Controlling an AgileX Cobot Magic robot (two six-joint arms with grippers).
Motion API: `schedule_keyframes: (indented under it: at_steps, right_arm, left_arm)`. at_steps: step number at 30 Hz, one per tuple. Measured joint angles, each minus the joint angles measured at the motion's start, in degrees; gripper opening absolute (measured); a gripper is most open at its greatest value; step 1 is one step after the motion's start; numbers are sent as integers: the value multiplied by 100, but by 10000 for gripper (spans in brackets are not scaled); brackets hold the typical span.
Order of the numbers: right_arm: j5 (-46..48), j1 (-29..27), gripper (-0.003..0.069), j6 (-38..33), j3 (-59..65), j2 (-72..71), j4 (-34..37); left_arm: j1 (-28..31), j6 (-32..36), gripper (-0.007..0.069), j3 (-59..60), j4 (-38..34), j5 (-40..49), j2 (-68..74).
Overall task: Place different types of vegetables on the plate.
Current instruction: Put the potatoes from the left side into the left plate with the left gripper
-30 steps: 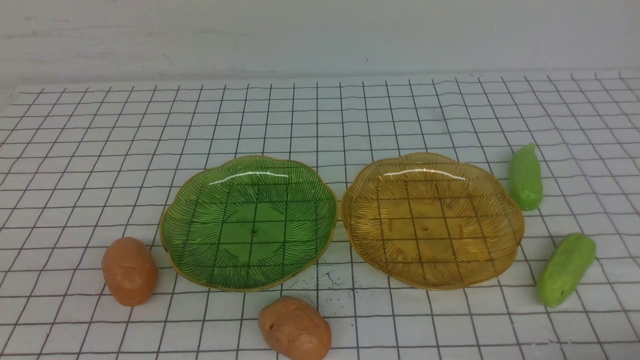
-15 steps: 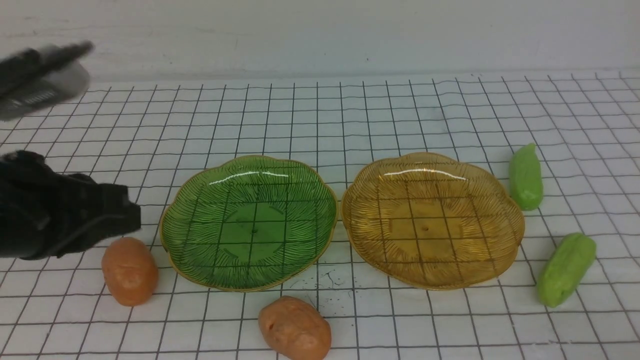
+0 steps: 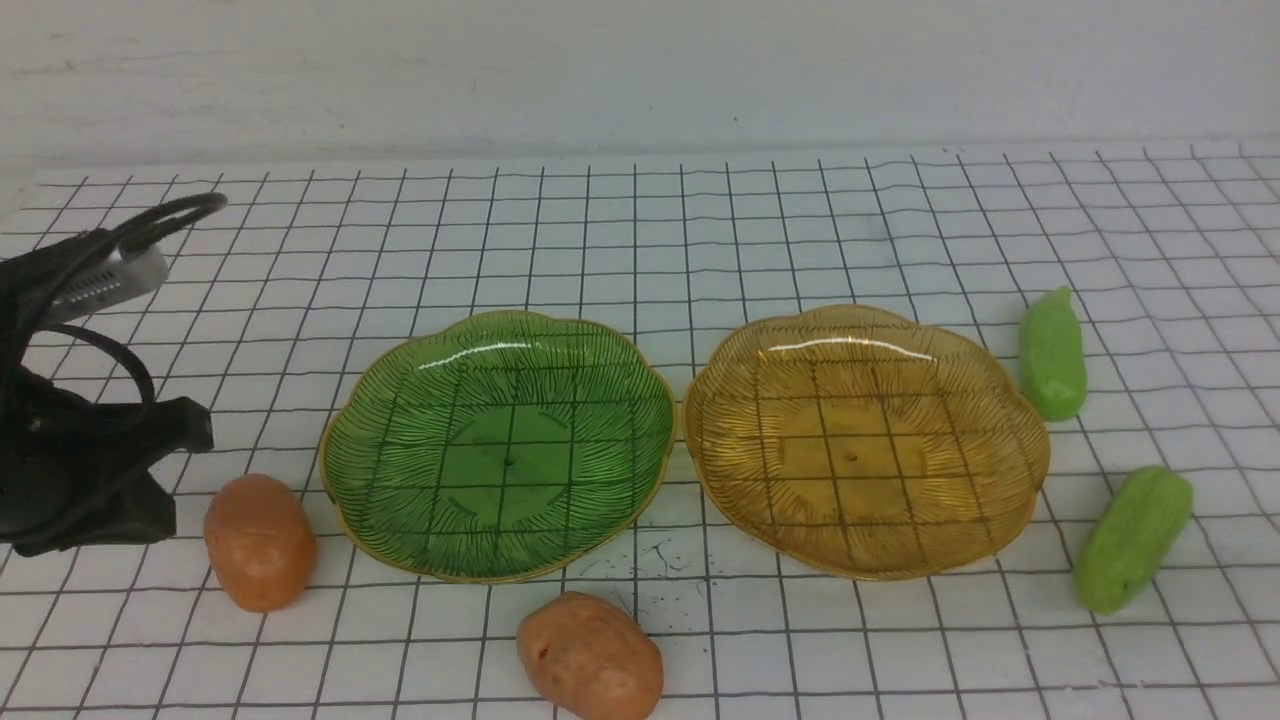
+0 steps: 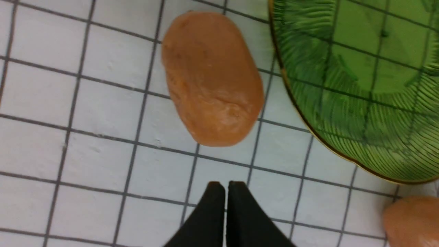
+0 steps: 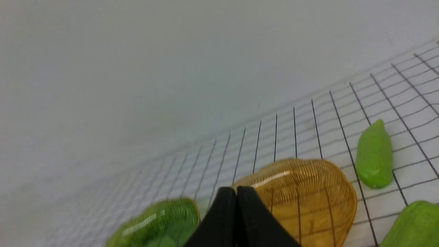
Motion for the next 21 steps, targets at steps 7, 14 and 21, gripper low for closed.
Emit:
schedule_keyframes:
  at_steps: [7, 14, 21]
  right_arm:
    - [1678, 0, -14, -845, -1273, 1850, -284]
    - [1892, 0, -14, -1162, -1151, 2223, -42]
    - [1892, 0, -14, -1299, -1013, 2223, 20]
  left_arm:
    - [58, 401, 96, -11, -62, -527, 476]
    - [69, 412, 438, -17, -450, -1321, 860]
    - [69, 412, 680, -27, -730, -1845, 1580]
